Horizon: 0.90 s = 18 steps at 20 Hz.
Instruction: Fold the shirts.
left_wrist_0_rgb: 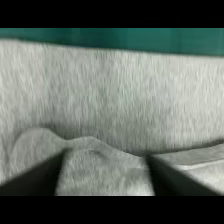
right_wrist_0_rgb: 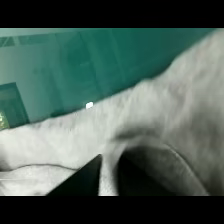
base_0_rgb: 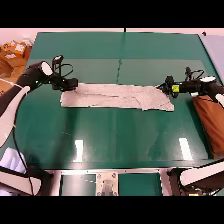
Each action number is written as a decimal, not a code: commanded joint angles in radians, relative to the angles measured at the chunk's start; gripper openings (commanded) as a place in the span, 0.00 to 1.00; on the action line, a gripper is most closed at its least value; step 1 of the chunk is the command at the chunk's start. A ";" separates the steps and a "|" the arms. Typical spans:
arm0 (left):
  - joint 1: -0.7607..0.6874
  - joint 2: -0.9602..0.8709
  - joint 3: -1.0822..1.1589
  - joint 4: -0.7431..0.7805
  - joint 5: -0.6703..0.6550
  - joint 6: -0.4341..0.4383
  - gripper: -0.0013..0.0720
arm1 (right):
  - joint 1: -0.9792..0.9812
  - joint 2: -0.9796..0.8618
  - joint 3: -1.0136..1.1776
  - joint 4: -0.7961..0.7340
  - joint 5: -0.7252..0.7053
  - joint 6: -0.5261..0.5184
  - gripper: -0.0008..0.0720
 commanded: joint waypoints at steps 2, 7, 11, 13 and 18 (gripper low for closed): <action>0.018 -0.016 0.086 0.094 0.033 -0.048 0.98 | -0.072 -0.050 0.164 -0.003 0.175 -0.053 0.78; 0.090 -0.015 0.193 0.123 -0.169 -0.077 0.98 | -0.272 -0.051 0.210 -0.091 0.357 -0.143 0.84; 0.093 -0.014 0.193 0.095 -0.206 -0.077 0.98 | -0.311 -0.072 0.091 -0.123 0.349 -0.266 0.85; 0.093 -0.014 0.193 0.063 -0.193 -0.077 0.98 | -0.283 -0.113 0.069 -0.122 0.344 -0.312 0.85; 0.093 -0.014 0.193 0.035 -0.202 -0.077 0.98 | -0.182 -0.208 0.098 0.013 0.341 -0.381 0.85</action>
